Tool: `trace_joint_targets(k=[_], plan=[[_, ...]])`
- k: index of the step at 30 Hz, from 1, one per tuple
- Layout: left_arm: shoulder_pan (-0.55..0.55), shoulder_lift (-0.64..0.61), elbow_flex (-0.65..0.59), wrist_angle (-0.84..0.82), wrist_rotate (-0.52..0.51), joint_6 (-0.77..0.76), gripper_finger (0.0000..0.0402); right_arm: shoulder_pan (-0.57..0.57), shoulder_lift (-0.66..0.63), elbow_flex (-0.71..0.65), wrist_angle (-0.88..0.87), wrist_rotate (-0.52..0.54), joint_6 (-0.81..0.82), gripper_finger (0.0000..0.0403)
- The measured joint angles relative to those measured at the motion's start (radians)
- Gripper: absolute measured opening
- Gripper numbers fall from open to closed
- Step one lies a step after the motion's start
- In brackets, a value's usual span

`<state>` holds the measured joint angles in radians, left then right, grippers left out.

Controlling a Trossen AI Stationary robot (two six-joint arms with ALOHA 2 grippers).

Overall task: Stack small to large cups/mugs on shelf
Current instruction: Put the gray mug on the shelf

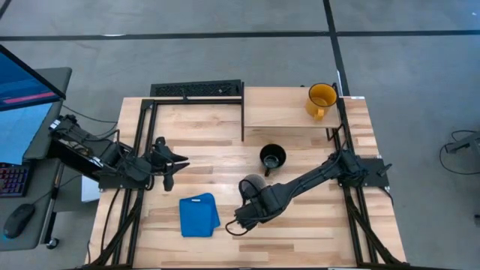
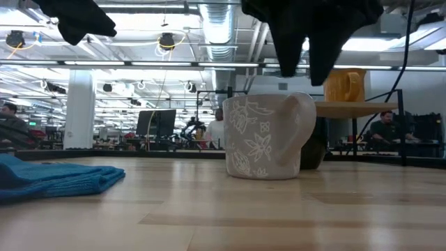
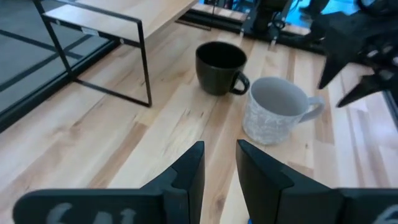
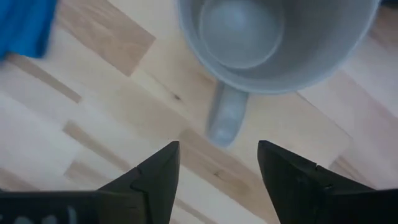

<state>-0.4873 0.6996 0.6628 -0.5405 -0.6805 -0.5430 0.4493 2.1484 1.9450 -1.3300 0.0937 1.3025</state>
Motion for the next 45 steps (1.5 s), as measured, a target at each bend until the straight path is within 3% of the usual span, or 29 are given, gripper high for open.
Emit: trace_joint_targets(k=[16,45], plan=[[0.0,0.001,0.0,-0.002,0.022,-0.027,0.0082,-0.029,0.001,-0.004,0.017,0.069,-0.001,0.024],[0.0,0.001,0.0,-0.011,0.047,-0.038,0.0082,-0.018,-0.002,-0.032,0.055,0.011,0.034,0.024]])
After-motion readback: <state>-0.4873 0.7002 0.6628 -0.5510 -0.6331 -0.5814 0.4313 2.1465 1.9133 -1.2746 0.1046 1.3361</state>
